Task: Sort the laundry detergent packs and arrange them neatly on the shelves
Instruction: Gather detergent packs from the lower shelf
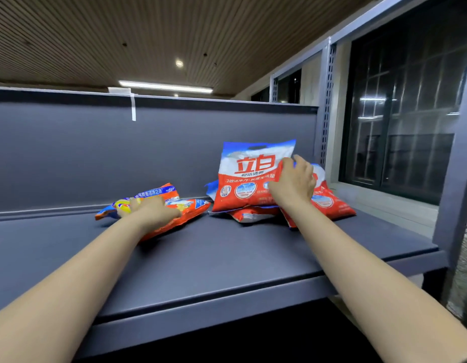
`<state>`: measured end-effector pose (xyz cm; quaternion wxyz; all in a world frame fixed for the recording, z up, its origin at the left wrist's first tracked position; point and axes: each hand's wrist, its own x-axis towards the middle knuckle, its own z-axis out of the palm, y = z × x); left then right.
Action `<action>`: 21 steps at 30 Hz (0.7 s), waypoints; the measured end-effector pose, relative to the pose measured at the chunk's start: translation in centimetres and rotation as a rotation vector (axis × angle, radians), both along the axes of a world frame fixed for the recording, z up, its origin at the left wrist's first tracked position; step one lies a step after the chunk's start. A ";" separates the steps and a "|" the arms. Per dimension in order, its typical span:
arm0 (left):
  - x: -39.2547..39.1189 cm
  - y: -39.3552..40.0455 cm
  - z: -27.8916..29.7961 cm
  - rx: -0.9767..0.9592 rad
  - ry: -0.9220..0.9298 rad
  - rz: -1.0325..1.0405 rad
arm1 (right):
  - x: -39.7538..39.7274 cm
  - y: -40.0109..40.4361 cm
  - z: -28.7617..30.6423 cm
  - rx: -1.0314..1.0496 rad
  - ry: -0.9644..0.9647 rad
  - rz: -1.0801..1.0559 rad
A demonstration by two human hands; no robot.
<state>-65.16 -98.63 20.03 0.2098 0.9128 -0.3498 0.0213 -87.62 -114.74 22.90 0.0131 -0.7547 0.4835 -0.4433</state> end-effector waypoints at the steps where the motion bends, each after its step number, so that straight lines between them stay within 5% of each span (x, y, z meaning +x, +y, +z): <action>1: -0.3 -0.1 -0.2 0.009 -0.026 -0.029 | 0.0 0.3 -0.2 -0.051 0.107 0.032; 5: -0.5 0.1 -0.8 0.038 -0.109 -0.051 | 0.3 0.5 -1.5 0.076 0.422 0.208; 14: -0.6 1.1 -0.9 -0.007 -0.153 -0.074 | 0.7 1.1 -3.1 0.091 0.450 0.081; 21: -2.7 3.4 -0.5 -0.129 -0.194 -0.058 | -0.7 3.6 -3.8 -0.041 0.294 0.168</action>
